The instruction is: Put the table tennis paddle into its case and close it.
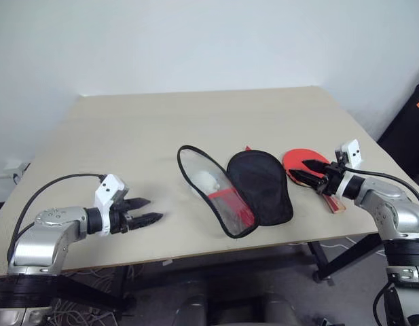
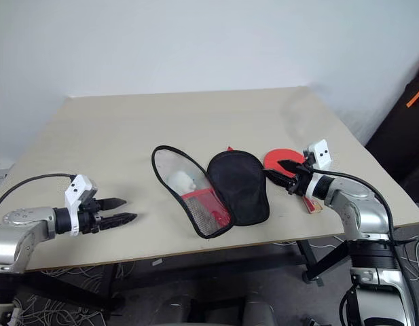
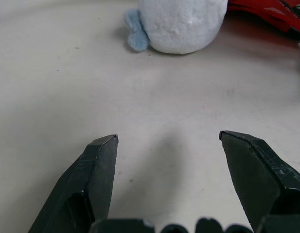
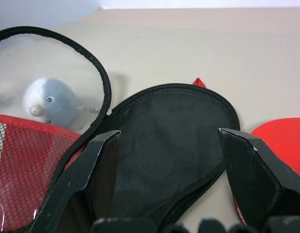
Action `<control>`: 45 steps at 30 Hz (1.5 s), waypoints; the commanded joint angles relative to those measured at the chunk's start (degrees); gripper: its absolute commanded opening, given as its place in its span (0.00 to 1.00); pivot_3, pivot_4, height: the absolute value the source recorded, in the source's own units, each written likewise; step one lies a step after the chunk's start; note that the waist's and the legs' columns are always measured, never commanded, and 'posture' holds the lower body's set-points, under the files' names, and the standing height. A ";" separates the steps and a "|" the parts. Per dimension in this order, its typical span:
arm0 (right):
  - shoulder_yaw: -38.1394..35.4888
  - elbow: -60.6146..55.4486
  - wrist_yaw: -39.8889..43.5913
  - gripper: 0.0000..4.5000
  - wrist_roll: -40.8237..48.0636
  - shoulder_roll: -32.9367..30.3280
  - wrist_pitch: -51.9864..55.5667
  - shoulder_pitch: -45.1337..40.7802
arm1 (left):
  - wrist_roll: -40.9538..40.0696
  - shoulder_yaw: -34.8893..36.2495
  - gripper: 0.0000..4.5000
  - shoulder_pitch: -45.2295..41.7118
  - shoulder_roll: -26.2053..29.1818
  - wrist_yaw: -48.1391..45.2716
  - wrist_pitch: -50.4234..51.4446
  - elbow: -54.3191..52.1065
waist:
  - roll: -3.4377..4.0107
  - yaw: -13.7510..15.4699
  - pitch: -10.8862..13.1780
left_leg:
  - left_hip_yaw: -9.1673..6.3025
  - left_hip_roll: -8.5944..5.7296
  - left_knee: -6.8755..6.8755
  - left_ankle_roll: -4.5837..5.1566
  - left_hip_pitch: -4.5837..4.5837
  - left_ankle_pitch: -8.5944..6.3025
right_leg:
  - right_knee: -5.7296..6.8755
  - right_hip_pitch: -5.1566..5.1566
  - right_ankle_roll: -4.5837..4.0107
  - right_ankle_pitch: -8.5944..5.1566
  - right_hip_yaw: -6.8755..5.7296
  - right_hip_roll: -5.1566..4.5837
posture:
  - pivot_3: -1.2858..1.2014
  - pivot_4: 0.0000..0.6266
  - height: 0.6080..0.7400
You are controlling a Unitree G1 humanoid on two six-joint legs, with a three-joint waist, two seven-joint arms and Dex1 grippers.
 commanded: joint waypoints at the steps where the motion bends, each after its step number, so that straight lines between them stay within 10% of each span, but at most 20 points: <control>1: -1.86 -1.08 -0.60 0.76 0.24 0.02 -1.51 -0.15 | -1.64 0.75 0.80 -0.54 -0.13 0.53 1.05 -2.68 | 0.00 0.00 0.00 | 0.01 -0.01 0.00 0.00 0.00 0.00 | 0.00 0.00 0.00 0.00 0.00 -0.01 | 0.52 0.00 0.88; 42: -9.94 -3.93 -5.30 0.76 4.75 -1.58 1.13 2.23 | -5.92 -4.94 0.80 -3.65 -1.66 -1.30 4.15 -10.71 | 0.02 0.01 0.00 | 0.01 -0.02 -0.01 -0.01 0.03 0.00 | -0.02 0.03 0.00 0.00 0.04 0.04 | 0.52 0.00 0.88; 45: -10.47 -4.80 -5.98 0.77 5.02 -1.31 1.19 2.73 | -4.87 -5.80 0.66 -4.68 -2.01 -0.99 2.94 -9.43 | 0.02 0.02 0.00 | 0.01 -0.04 -0.01 0.00 0.03 0.00 | -0.02 0.03 0.01 0.00 0.05 0.02 | 0.52 0.00 0.88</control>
